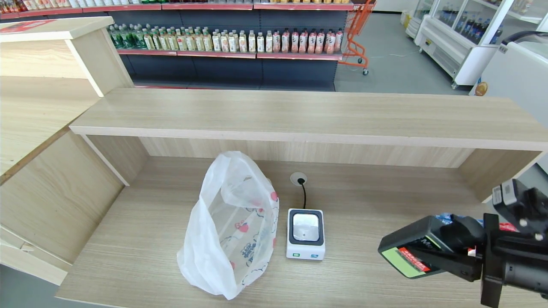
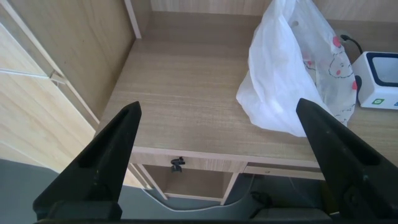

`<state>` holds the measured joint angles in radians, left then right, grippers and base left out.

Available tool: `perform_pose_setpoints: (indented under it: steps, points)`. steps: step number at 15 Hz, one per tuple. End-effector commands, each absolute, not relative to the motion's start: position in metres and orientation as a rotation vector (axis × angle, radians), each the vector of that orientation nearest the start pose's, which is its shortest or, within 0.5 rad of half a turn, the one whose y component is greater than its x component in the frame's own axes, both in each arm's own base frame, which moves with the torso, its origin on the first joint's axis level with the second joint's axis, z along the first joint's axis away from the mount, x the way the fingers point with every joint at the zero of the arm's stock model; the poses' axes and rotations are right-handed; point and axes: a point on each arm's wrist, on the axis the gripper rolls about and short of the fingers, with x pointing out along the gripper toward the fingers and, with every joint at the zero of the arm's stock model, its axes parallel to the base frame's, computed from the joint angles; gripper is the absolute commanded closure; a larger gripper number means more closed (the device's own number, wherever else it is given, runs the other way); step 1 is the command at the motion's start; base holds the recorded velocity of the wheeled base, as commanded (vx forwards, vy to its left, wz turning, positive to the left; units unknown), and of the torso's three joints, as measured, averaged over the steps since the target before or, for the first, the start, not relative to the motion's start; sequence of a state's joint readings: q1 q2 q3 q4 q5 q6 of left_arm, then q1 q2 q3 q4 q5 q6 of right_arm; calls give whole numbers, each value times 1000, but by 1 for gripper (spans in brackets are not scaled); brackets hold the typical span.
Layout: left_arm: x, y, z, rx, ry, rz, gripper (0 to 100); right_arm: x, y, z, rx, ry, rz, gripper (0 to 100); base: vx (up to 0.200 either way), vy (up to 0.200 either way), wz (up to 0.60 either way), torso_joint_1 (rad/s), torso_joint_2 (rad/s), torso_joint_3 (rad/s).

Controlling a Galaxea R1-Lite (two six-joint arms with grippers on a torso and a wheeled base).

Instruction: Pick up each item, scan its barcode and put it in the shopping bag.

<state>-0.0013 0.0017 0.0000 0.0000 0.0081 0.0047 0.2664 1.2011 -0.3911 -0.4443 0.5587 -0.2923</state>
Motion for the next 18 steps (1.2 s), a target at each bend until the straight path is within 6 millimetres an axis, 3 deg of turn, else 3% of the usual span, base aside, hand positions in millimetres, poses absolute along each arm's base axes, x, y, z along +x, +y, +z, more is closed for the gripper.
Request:
perform_pose_setpoints:
  steps: [1,3,6,9,12,18]
  points:
    - [-23,0,76,5,2,6,0,175,63,161,125,487,788,100,0,0,0,0,0,0]
    - [-23,0,76,5,2,6,0,205,77,146,257,614,762,100,0,0,0,0,0,0]
    - [-23,0,76,5,2,6,0,245,108,124,307,669,705,100,0,0,0,0,0,0]
    - [-23,0,76,5,2,8,0,280,156,108,369,672,650,100,0,0,0,0,0,0]
    - [-23,0,76,5,2,6,0,296,184,99,356,666,643,100,0,0,0,0,0,0]
    - [-23,0,76,5,2,6,0,312,202,78,330,624,588,100,0,0,0,0,0,0]
